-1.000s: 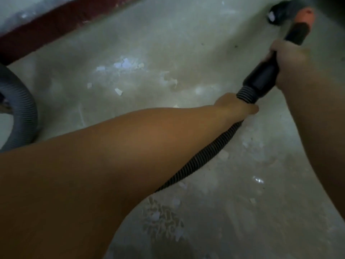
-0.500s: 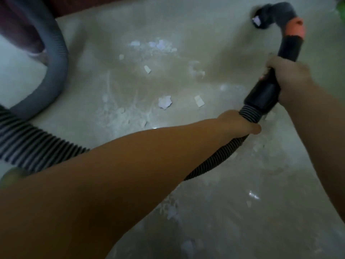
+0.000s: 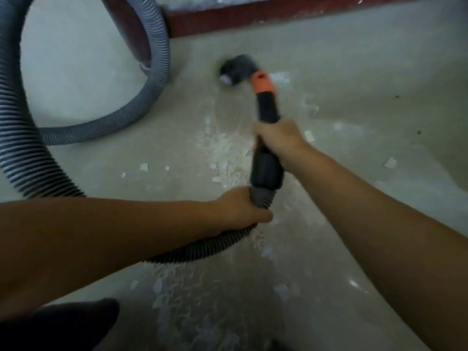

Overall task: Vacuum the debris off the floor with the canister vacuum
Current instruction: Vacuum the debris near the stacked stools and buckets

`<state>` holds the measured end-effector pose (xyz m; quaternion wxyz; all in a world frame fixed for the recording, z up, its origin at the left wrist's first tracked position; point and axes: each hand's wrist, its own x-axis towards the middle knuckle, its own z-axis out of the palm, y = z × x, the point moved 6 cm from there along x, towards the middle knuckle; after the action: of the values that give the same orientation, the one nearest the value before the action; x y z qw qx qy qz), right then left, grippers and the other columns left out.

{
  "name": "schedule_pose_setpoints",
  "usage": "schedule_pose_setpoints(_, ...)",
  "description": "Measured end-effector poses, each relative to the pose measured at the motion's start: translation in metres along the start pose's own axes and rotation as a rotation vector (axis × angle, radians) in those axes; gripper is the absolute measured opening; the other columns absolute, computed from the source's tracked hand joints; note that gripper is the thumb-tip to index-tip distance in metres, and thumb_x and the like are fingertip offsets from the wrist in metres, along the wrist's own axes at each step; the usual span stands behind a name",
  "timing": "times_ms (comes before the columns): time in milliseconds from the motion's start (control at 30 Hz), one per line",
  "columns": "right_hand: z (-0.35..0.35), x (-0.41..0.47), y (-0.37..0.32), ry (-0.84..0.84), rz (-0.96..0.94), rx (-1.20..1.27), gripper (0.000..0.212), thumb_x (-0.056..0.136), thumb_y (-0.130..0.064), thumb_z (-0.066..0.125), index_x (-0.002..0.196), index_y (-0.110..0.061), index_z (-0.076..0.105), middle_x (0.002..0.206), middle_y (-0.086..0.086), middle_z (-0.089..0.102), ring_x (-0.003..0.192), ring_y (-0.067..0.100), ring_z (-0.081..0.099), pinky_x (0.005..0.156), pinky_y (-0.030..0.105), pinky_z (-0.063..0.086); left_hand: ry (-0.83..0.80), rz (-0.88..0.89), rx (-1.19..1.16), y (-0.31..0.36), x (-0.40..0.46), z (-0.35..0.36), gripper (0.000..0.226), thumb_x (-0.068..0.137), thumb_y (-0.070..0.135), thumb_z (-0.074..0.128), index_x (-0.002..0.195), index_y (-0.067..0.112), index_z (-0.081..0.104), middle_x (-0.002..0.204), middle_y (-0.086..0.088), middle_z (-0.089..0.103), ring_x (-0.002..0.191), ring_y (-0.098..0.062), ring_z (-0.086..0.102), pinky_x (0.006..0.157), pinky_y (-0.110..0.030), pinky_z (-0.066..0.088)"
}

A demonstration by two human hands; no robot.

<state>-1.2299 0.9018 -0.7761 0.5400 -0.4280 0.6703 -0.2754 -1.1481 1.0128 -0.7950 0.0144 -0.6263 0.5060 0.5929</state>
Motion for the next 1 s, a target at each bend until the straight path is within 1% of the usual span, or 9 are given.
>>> schedule_pose_setpoints(100, -0.060, 0.003, 0.002, 0.315, 0.044, 0.206, 0.020, 0.083, -0.007, 0.063, 0.067, -0.011, 0.051, 0.059, 0.004, 0.055, 0.044, 0.011, 0.054, 0.053, 0.026, 0.049, 0.032, 0.180, 0.078, 0.032, 0.015, -0.006, 0.016, 0.086, 0.026, 0.065, 0.088, 0.012, 0.057, 0.082, -0.010, 0.065, 0.067, -0.021, 0.062, 0.062, -0.026, 0.052)
schedule_pose_setpoints(167, -0.079, 0.002, 0.006, 0.369, 0.127, 0.283, 0.018, 0.084, -0.007, 0.061, 0.071, -0.008, 0.049, 0.055, 0.004, 0.055, 0.043, 0.013, 0.054, 0.056, 0.029, 0.052, -0.007, 0.190, -0.002, 0.044, 0.022, 0.002, 0.019, 0.086, 0.025, 0.066, 0.090, 0.009, 0.056, 0.076, -0.009, 0.063, 0.064, -0.022, 0.061, 0.067, -0.030, 0.055)
schedule_pose_setpoints(267, -0.061, -0.004, 0.006, 0.292, 0.209, 0.118, 0.017, 0.087, -0.009, 0.061, 0.074, -0.008, 0.048, 0.056, 0.005, 0.057, 0.045, 0.013, 0.055, 0.051, 0.026, 0.052, -0.047, 0.088, -0.191, 0.032, 0.019, 0.019, 0.024, 0.085, 0.023, 0.067, 0.093, 0.004, 0.055, 0.080, -0.013, 0.060, 0.071, -0.028, 0.061, 0.077, -0.041, 0.057)
schedule_pose_setpoints(367, -0.003, -0.024, -0.003, 0.154, 0.137, -0.049, 0.019, 0.085, -0.003, 0.059, 0.070, -0.007, 0.049, 0.053, 0.007, 0.056, 0.041, 0.013, 0.053, 0.036, 0.016, 0.043, -0.007, 0.061, -0.208, -0.008, -0.008, 0.017, 0.019, 0.085, 0.022, 0.065, 0.086, 0.007, 0.055, 0.085, -0.016, 0.058, 0.077, -0.027, 0.058, 0.084, -0.047, 0.055)
schedule_pose_setpoints(567, 0.089, -0.095, 0.017, -0.178, 0.108, -0.112, 0.009, 0.084, -0.004, 0.060, 0.080, -0.005, 0.053, 0.051, 0.005, 0.058, 0.037, 0.011, 0.055, 0.047, 0.022, 0.049, -0.117, 0.007, -0.014, -0.087, -0.081, 0.015, 0.020, 0.086, 0.024, 0.065, 0.080, 0.012, 0.049, 0.073, -0.004, 0.051, 0.067, -0.019, 0.052, 0.062, -0.028, 0.046)
schedule_pose_setpoints(667, 0.050, -0.086, 0.010, 0.031, 0.084, -0.020, 0.014, 0.083, -0.003, 0.060, 0.071, -0.006, 0.053, 0.042, 0.000, 0.055, 0.033, 0.009, 0.052, 0.043, 0.020, 0.045, -0.099, 0.142, 0.048, -0.060, -0.072, 0.006, 0.017, 0.086, 0.024, 0.065, 0.080, 0.015, 0.052, 0.072, -0.001, 0.053, 0.066, -0.017, 0.054, 0.059, -0.025, 0.044)
schedule_pose_setpoints(800, -0.025, -0.068, 0.010, 0.411, 0.169, 0.248, 0.015, 0.084, -0.006, 0.060, 0.076, -0.006, 0.047, 0.048, 0.002, 0.057, 0.032, 0.009, 0.053, 0.045, 0.022, 0.049, -0.023, 0.265, 0.052, -0.014, -0.039, -0.006, 0.018, 0.085, 0.026, 0.066, 0.084, 0.012, 0.054, 0.069, -0.003, 0.055, 0.061, -0.019, 0.056, 0.055, -0.024, 0.045)
schedule_pose_setpoints(900, -0.026, -0.066, 0.021, 0.416, 0.257, 0.193, 0.012, 0.085, -0.007, 0.061, 0.087, -0.003, 0.050, 0.041, 0.003, 0.056, 0.032, 0.010, 0.053, 0.035, 0.018, 0.044, -0.043, 0.197, -0.086, -0.020, -0.035, 0.014, 0.020, 0.084, 0.026, 0.067, 0.087, 0.011, 0.054, 0.071, -0.004, 0.055, 0.061, -0.019, 0.054, 0.058, -0.026, 0.046)
schedule_pose_setpoints(1000, 0.015, -0.067, 0.021, 0.291, 0.200, 0.033, 0.013, 0.083, -0.004, 0.061, 0.090, -0.002, 0.051, 0.058, 0.010, 0.056, 0.038, 0.015, 0.053, 0.035, 0.018, 0.045, -0.028, 0.131, -0.205, -0.051, -0.044, 0.028, 0.018, 0.085, 0.025, 0.064, 0.083, 0.013, 0.050, 0.075, -0.006, 0.052, 0.068, -0.022, 0.053, 0.063, -0.031, 0.044)
